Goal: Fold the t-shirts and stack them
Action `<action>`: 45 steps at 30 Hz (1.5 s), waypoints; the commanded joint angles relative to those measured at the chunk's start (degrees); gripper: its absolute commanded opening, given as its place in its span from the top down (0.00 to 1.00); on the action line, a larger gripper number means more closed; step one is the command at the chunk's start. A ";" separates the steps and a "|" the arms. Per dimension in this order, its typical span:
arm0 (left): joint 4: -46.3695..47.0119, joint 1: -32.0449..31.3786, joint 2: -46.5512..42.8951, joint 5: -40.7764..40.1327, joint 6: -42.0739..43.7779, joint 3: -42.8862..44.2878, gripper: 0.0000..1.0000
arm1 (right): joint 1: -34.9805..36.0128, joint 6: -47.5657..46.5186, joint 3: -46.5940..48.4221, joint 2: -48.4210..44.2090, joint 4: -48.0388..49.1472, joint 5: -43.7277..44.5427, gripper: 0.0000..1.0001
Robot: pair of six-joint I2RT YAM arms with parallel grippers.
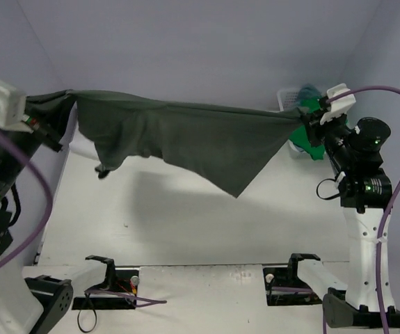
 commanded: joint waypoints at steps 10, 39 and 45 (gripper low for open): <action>0.34 0.47 -7.61 -0.95 -0.71 -2.33 1.00 | -0.51 -2.36 0.65 -10.47 -0.70 -3.55 1.00; 9.81 0.47 -7.62 5.83 0.25 -30.36 1.00 | -0.51 -7.19 -10.49 -13.38 -0.81 0.57 1.00; 18.17 0.47 0.81 3.28 0.87 -33.09 1.00 | -0.51 -7.55 -15.07 -4.44 8.59 2.42 1.00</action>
